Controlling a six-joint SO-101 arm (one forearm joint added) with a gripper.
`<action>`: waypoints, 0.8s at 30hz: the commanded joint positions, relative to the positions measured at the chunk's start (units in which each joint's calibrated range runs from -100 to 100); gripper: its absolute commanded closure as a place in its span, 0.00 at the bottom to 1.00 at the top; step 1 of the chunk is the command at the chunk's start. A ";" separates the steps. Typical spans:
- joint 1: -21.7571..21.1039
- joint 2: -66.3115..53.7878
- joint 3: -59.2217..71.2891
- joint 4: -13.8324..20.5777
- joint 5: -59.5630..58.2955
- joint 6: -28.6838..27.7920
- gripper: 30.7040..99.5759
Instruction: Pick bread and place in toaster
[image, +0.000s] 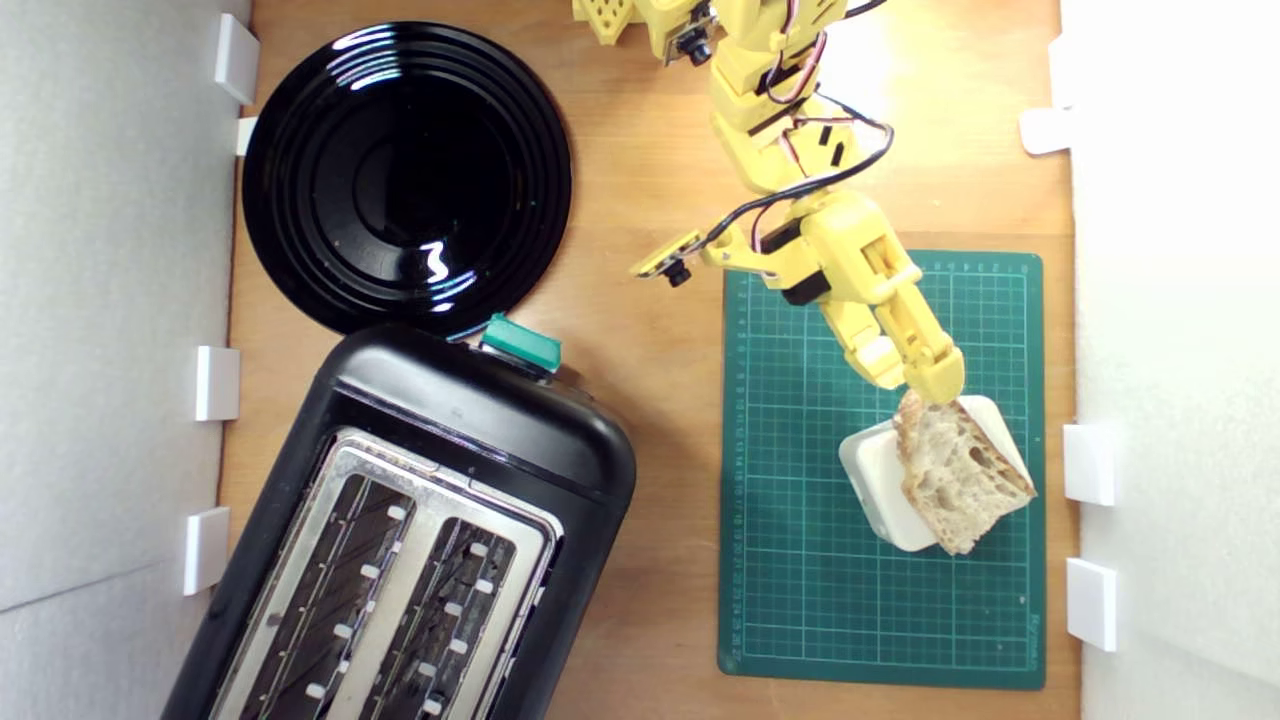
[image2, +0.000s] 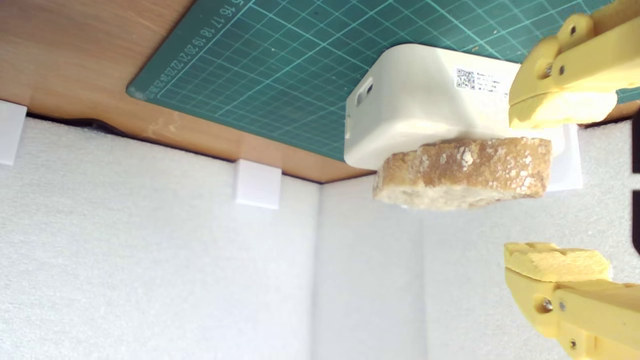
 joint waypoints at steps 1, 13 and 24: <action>-1.23 1.42 -3.73 -0.01 -1.91 0.37 0.24; -1.31 3.42 -7.55 -0.01 -0.98 0.42 0.24; -1.79 5.17 -10.09 -0.01 0.82 1.31 0.24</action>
